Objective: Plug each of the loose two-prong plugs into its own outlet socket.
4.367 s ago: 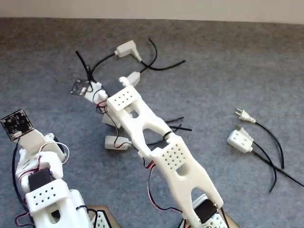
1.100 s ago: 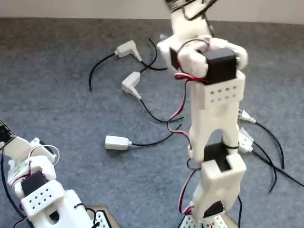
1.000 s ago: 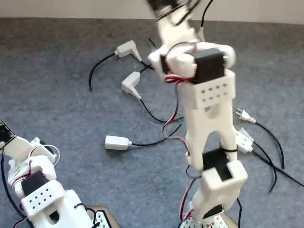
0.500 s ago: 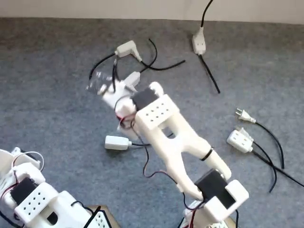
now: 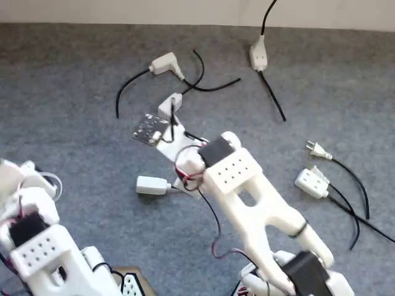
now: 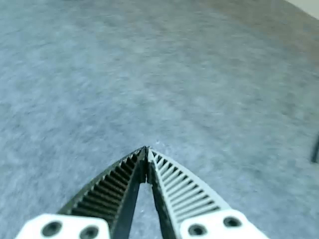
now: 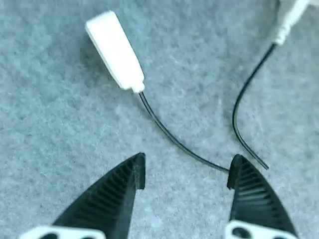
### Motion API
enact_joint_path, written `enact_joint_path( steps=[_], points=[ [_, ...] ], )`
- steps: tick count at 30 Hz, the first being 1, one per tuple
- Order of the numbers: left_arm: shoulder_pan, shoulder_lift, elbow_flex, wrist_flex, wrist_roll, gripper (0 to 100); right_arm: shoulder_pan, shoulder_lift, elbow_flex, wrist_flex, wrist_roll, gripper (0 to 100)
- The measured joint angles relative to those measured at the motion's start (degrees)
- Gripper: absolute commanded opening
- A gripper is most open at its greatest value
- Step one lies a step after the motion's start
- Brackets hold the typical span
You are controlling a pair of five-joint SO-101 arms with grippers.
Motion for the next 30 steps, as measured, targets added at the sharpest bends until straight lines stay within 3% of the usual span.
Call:
enact_joint_path(
  steps=[5,11,19,28,30],
  points=[
    [1.76,17.49,-19.87,11.52,-0.18,1,-0.18,-7.12,10.2,-7.03,0.09,25.6],
    [0.26,43.08,-40.18,23.56,-6.33,1,-7.91,-10.55,22.15,-22.07,0.18,25.6],
    [-7.38,67.25,-53.71,24.18,-6.95,1,-11.25,-0.18,20.4,-32.44,-0.35,25.6],
    [-8.09,79.03,-60.31,24.18,-6.95,1,-11.43,20.92,6.07,-32.7,-0.35,25.1],
    [-8.18,80.97,-61.71,24.18,-6.95,1,-12.04,24.18,3.52,-32.7,-0.53,19.7]
  ],
)
